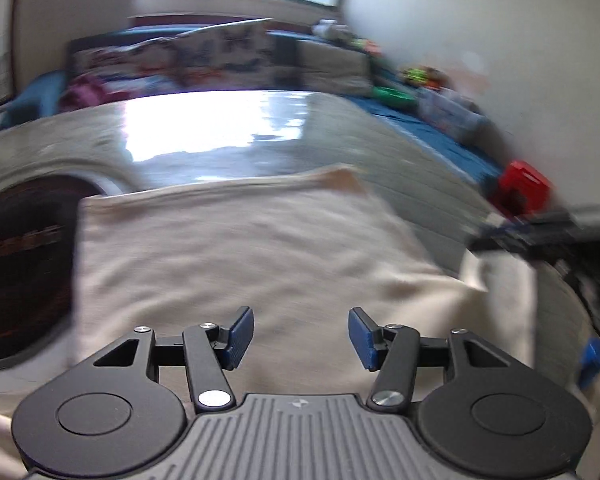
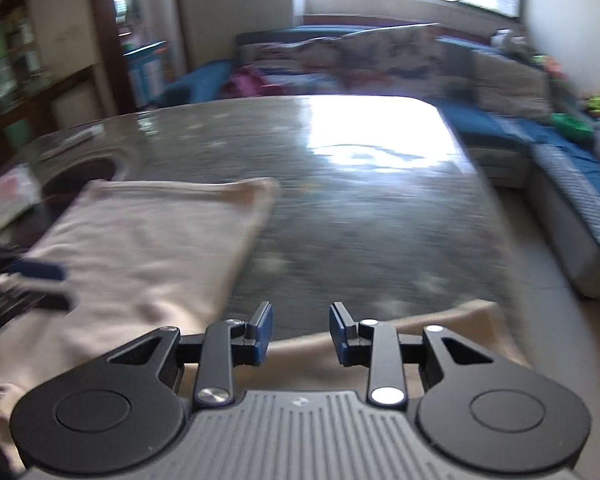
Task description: Fold clothes
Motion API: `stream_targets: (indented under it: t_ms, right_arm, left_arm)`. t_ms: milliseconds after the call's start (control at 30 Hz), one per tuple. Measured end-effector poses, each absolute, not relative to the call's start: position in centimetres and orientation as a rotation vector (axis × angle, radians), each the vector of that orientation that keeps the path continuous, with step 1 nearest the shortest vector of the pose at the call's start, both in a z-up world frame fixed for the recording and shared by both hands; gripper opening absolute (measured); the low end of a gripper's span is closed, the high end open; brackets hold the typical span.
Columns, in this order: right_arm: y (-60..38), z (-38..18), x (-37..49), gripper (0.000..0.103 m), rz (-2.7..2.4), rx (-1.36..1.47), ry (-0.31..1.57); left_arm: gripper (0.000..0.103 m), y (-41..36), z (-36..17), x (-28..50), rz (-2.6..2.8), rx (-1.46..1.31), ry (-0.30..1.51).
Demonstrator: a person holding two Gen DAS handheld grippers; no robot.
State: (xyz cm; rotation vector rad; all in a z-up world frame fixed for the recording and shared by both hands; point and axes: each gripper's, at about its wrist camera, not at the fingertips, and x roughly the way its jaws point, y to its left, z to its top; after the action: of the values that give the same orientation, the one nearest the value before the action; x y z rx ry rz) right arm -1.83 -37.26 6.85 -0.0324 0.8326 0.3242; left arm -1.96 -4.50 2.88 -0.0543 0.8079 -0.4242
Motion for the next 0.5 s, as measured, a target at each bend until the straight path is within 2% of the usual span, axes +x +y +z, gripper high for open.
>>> stream_targets:
  t_ms: [100, 233, 367, 500]
  right_arm:
    - [-34.7, 6.5, -0.3, 0.031, 0.390, -0.051, 0.863]
    - [-32.0, 5.7, 1.8, 0.023, 0.418, -0.097, 0.879]
    - [-30.7, 5.2, 3.8, 0.022, 0.411, -0.118, 0.879]
    - [-30.0, 5.1, 5.5, 0.022, 0.401, -0.124, 0.879]
  left_arm:
    - [0.055, -2.1, 2.8, -0.5, -0.333, -0.090, 0.831]
    - [0.055, 0.3, 2.9, 0.5, -0.261, -0.098, 0.839]
    - [0.055, 1.7, 2.7, 1.7, -0.206, -0.082, 0.846]
    - [0.049, 2.7, 2.3, 3.1, -0.193, -0.106, 0.858]
